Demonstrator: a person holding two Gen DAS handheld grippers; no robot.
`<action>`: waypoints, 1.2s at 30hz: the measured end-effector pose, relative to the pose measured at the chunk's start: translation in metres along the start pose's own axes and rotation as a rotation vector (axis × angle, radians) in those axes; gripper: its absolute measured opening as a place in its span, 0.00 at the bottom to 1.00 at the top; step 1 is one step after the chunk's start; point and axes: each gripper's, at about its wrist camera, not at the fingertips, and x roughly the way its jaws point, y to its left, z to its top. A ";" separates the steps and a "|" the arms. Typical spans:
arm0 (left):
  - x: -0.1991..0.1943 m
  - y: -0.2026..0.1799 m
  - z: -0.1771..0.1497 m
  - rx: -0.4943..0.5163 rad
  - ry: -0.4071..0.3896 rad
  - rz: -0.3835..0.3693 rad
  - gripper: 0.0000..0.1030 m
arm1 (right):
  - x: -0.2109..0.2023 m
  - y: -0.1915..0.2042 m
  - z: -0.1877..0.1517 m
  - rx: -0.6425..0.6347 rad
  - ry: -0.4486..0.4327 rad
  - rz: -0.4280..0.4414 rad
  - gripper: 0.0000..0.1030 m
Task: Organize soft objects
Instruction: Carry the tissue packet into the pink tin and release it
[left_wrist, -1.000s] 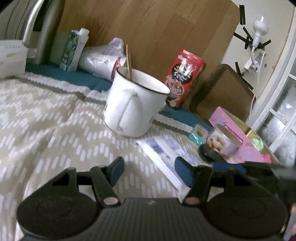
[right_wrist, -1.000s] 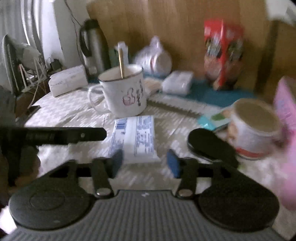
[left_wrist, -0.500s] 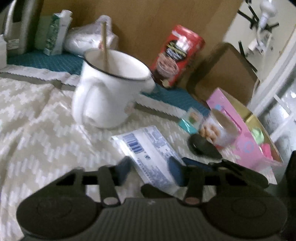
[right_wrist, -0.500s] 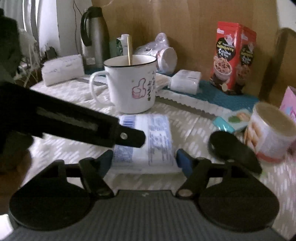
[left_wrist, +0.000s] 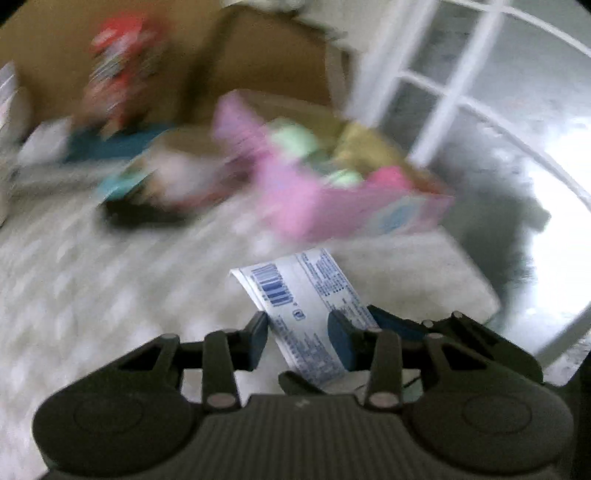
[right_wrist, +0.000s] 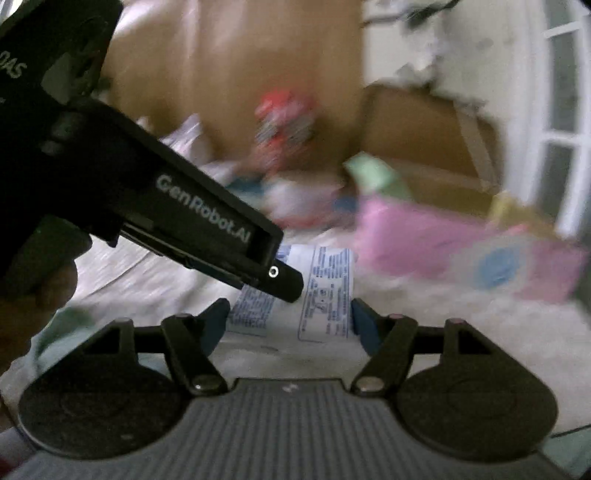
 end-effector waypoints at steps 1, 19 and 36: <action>0.002 -0.015 0.008 0.031 -0.012 -0.027 0.36 | -0.005 -0.013 0.008 0.000 -0.044 -0.039 0.71; 0.142 -0.091 0.157 0.149 -0.115 0.086 0.38 | 0.125 -0.163 0.058 0.071 -0.062 -0.284 0.90; -0.043 0.070 0.021 0.096 -0.260 0.311 0.44 | 0.135 0.015 0.122 0.155 -0.038 0.283 0.47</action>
